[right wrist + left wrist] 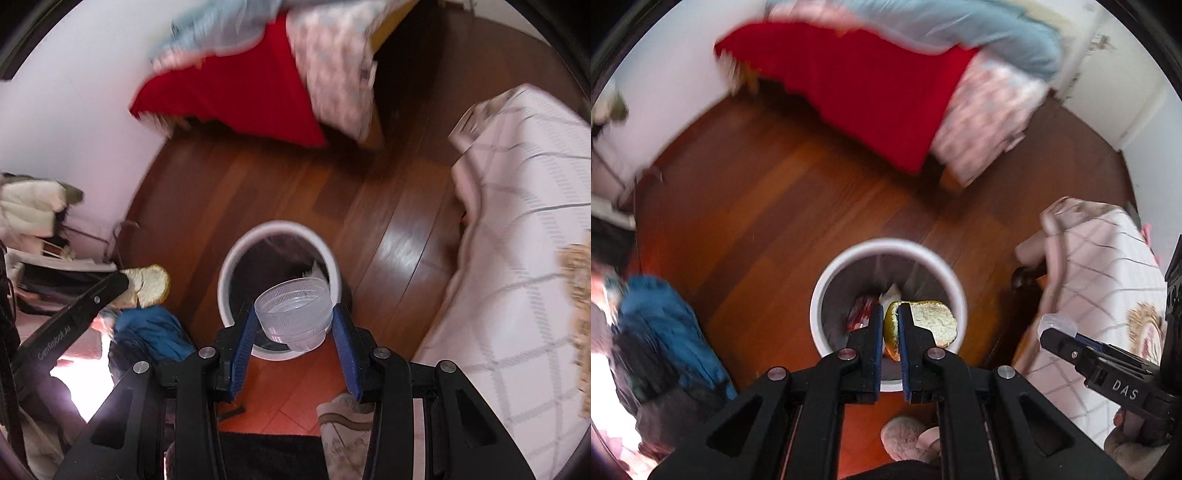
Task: Collect trash
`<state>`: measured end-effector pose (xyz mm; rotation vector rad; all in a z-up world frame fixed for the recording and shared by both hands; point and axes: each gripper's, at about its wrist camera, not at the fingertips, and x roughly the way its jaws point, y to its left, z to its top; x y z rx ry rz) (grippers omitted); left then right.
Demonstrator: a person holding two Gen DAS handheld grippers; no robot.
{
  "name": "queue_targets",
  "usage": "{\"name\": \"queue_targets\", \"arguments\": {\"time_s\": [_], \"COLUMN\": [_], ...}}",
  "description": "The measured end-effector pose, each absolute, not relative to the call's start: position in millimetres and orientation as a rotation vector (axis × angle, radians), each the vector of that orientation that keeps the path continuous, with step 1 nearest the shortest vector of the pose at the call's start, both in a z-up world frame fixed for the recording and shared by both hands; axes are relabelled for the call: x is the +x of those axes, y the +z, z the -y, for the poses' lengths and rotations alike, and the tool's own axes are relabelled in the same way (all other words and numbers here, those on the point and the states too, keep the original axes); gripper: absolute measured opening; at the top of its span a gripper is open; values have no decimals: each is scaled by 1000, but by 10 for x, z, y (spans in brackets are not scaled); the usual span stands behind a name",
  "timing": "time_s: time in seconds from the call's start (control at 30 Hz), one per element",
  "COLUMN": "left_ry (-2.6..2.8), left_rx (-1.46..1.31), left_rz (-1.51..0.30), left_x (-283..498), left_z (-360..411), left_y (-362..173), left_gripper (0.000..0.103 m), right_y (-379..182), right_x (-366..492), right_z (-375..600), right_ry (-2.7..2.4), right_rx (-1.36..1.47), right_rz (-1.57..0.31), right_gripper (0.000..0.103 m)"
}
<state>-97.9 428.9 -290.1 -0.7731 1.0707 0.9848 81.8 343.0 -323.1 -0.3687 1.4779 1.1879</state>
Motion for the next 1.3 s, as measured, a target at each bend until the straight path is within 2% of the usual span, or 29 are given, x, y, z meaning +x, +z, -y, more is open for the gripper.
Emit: {"name": "queue_targets", "arguments": {"time_s": [0.13, 0.23, 0.3, 0.33, 0.37, 0.4, 0.43, 0.47, 0.5, 0.53, 0.57, 0.6, 0.63, 0.7, 0.77, 1.0, 1.3], "left_ry": [973, 984, 999, 1014, 1024, 1034, 1050, 1061, 1069, 1076, 1089, 1097, 1104, 1108, 1111, 1122, 1145], "left_rx": [-884, -932, -929, -927, -926, -924, -917, -913, -912, -911, -900, -887, -883, -874, -865, -833, -728], "left_rz": [-1142, -1181, -1181, -1177, -1168, -1157, -1150, -1154, -1156, -1154, -1156, -1159, -1161, -1158, -1163, -1149, -1073], "left_x": [-1157, -1244, -1275, -1291, -1306, -1316, -1346, -1378, -1403, -1419, -1437, -1450, -1457, -1490, -1506, -1558, -1545], "left_z": [-4534, -4652, -4677, -4677, -4685, -4696, -4679, -4694, -4679, -4688, -4666, -4631, -4610, -4542, -4458, -4170, -3826], "left_y": [-3417, -3641, -3673, -3681, -3672, -3672, -3656, -3643, -3637, -3640, -3621, -3604, -3589, -3555, -3516, -3301, -2742], "left_gripper": [7, 13, 31, 62, 88, 92, 92, 92, 92, 93, 94, 94, 94, 95, 102, 102, 103], "right_y": [-3732, -4005, -4165, -4230, -4290, -4341, -4363, -4377, -4375, -4362, -4357, -4354, -4328, -4234, -4149, -3810, -3303], "right_x": [661, 580, 529, 495, 475, 462, 445, 429, 411, 386, 372, 370, 363, 338, 337, 349, 341], "right_z": [-3832, -4027, -4139, -4185, -4222, -4240, -4244, -4242, -4233, -4220, -4205, -4192, -4175, -4113, -4063, -3820, -3490], "right_ry": [1149, 1134, 1140, 1140, 1141, 1138, 1135, 1139, 1141, 1140, 1143, 1143, 1140, 1125, 1118, 1109, 1141], "right_rx": [-441, -476, -507, -521, -537, -556, -563, -567, -579, -601, -614, -629, -647, -690, -711, -718, -657], "right_rz": [-1553, -1592, -1622, -1631, -1637, -1638, -1635, -1631, -1618, -1596, -1586, -1576, -1561, -1516, -1489, -1423, -1360], "right_gripper": [44, 44, 44, 45, 45, 48, 53, 67, 73, 74, 82, 97, 103, 103, 103, 103, 103]}}
